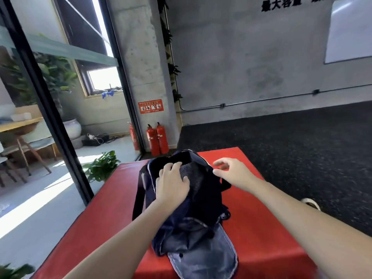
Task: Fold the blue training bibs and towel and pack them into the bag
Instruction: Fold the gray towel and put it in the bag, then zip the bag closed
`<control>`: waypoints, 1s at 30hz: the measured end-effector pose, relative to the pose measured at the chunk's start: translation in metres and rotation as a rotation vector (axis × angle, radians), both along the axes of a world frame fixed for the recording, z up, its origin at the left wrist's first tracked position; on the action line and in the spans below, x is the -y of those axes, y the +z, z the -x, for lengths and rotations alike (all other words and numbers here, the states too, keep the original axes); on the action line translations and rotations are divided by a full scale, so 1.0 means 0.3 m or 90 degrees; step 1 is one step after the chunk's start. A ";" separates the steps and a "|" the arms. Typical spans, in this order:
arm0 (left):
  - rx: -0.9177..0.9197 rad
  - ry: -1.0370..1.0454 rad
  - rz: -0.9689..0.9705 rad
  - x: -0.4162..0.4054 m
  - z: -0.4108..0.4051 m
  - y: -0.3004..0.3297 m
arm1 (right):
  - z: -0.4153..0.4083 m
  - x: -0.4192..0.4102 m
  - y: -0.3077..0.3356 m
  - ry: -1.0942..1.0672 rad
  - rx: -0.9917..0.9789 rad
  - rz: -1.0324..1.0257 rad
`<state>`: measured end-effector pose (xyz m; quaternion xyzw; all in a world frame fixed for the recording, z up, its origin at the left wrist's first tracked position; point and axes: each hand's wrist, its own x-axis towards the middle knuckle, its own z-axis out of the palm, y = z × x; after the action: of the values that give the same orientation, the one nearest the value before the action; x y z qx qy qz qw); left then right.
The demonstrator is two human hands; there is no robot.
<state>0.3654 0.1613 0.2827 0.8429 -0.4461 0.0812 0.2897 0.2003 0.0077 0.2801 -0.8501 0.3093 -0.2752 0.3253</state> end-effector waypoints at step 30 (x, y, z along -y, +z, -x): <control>-0.112 -0.610 -0.495 0.148 1.657 -0.925 | 1.757 -0.409 -1.217 -0.561 -0.291 -0.404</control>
<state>-0.1316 0.1169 0.0052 0.5966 -0.7462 -0.2956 0.0014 -0.3267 0.1305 -0.0850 -0.5404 0.7629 -0.0885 0.3437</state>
